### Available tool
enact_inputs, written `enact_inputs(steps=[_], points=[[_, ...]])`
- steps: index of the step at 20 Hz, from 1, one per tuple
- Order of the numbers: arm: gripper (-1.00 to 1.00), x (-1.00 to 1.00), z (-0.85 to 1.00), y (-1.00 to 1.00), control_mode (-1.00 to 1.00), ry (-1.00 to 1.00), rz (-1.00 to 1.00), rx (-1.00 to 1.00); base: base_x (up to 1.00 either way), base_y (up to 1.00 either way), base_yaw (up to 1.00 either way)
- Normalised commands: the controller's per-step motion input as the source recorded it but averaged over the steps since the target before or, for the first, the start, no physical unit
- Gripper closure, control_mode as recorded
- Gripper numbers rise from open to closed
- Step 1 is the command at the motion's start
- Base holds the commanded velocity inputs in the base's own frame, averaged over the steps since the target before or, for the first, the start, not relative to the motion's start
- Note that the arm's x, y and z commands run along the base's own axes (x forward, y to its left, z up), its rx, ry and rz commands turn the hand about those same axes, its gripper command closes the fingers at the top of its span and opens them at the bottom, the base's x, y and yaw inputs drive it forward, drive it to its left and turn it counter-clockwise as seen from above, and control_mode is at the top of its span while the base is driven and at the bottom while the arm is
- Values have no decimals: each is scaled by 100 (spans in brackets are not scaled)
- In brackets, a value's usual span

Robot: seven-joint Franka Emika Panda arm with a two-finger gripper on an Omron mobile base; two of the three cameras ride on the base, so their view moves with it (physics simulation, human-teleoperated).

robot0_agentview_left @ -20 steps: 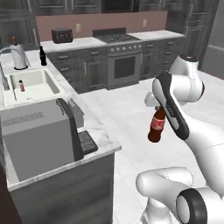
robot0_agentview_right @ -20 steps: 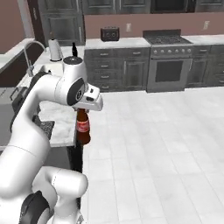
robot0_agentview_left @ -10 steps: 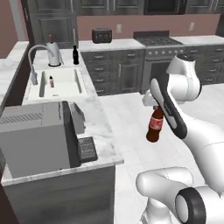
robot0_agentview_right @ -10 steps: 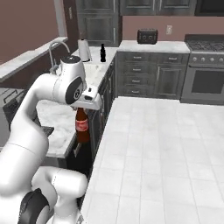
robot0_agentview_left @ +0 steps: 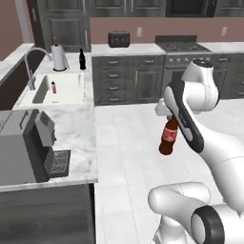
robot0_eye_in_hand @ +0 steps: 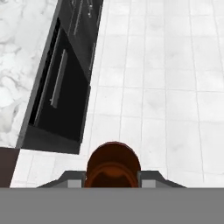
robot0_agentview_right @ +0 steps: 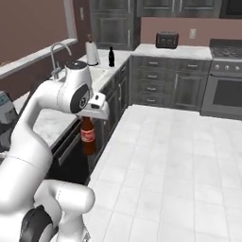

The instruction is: Place the large bottle from the dining counter next to the other large bottle outside the sink, and place the small bottle from the dining counter next to the other small bottle inside the sink.

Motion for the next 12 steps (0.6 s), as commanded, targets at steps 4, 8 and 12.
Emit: enact_inputs(steps=[4, 8, 12], points=[[100, 0, 0, 0, 100, 0, 0, 0, 55, -39, 42], [100, 0, 0, 0, 100, 0, 0, 0, 61, -43, 49], [100, 0, 0, 0, 100, 0, 0, 0, 29, -73, 41]])
